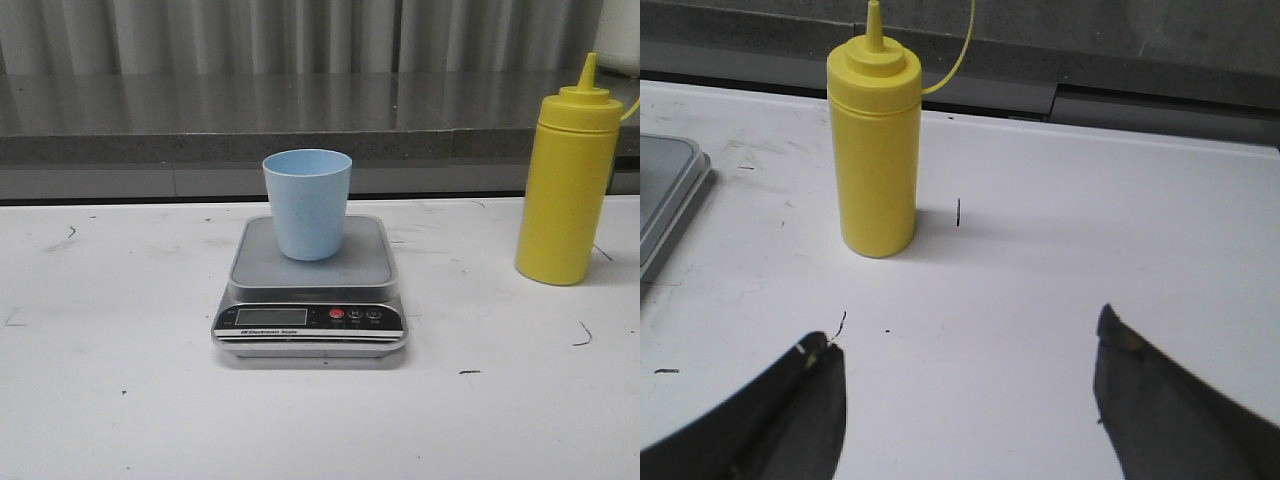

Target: Pour seasoning into cup on scale with both arms

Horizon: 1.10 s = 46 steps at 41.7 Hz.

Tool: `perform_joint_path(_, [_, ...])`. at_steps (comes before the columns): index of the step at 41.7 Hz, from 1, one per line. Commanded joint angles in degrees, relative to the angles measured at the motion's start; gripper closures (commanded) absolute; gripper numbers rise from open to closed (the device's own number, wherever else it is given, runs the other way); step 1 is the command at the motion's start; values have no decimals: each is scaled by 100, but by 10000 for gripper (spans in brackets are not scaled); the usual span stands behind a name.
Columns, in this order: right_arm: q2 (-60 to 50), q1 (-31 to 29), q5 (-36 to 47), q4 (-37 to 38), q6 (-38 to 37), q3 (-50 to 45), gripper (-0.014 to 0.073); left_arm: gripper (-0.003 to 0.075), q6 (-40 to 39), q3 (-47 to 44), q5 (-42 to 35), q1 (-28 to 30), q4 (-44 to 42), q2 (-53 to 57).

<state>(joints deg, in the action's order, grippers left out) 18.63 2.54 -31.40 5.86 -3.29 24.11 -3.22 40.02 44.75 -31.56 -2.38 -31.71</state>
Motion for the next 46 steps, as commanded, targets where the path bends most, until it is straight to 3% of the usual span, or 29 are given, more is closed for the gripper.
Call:
perform_joint_path(1, [89,-32,445,78,53,150,51,407,-16,129,-415,-31,4,3])
perform_joint_path(15, [386,15,525,54,398,230,9,407,-16,129,-415,-31,4,3])
perform_joint_path(20, [839,15,549,23,398,485,-61,407,-16,129,-415,-31,4,3])
perform_joint_path(28, [1803,15,679,-458,398,984,-62,407,-16,129,-415,-31,4,3])
perform_joint_path(46, [4041,178,2536,-812,393,1002,-62,407,-16,129,-415,-31,4,3])
